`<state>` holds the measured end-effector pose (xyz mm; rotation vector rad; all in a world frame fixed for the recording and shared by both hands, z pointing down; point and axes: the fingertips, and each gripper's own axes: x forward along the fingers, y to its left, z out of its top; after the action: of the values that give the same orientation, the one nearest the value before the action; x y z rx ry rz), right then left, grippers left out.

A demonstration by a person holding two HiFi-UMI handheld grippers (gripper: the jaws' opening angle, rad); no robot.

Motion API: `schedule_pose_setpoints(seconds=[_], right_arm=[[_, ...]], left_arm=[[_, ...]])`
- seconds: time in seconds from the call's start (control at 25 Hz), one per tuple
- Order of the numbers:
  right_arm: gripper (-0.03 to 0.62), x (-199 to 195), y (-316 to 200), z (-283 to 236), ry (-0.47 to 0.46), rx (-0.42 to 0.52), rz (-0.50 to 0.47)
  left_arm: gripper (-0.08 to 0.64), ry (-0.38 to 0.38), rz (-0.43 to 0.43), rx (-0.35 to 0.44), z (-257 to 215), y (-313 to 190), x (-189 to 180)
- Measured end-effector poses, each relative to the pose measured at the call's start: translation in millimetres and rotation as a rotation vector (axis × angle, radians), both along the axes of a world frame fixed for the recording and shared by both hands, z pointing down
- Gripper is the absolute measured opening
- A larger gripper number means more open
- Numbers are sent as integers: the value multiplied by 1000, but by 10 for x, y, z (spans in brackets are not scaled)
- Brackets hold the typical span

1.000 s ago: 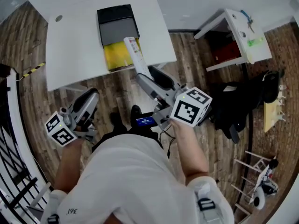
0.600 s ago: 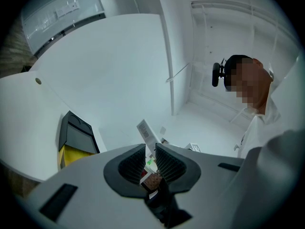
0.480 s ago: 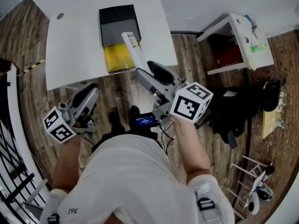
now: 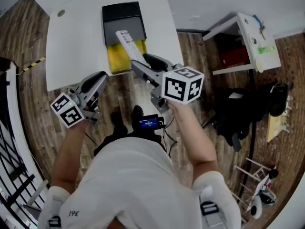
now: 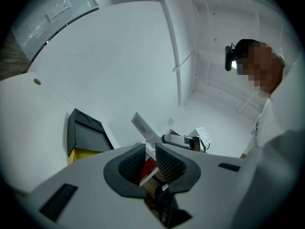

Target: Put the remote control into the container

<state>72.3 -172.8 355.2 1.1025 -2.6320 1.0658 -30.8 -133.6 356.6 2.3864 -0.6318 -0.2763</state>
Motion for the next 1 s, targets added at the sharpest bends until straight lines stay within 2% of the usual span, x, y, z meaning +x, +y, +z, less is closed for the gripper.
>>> schedule_pose_setpoints(seconds=[0.24, 0.4, 0.68, 1.0], right_arm=[[236, -110, -90, 612, 49, -132, -29], [236, -172, -98, 950, 71, -202, -57], [236, -251, -197, 1265, 162, -255, -85], [236, -192, -361, 1643, 324, -338, -118]], left_arm=[[51, -41, -2, -118, 546, -71, -4], [51, -54, 3, -167, 759, -97, 14], [51, -78, 12, -204, 983, -188, 40], [51, -102, 22, -231, 1146, -332, 87]])
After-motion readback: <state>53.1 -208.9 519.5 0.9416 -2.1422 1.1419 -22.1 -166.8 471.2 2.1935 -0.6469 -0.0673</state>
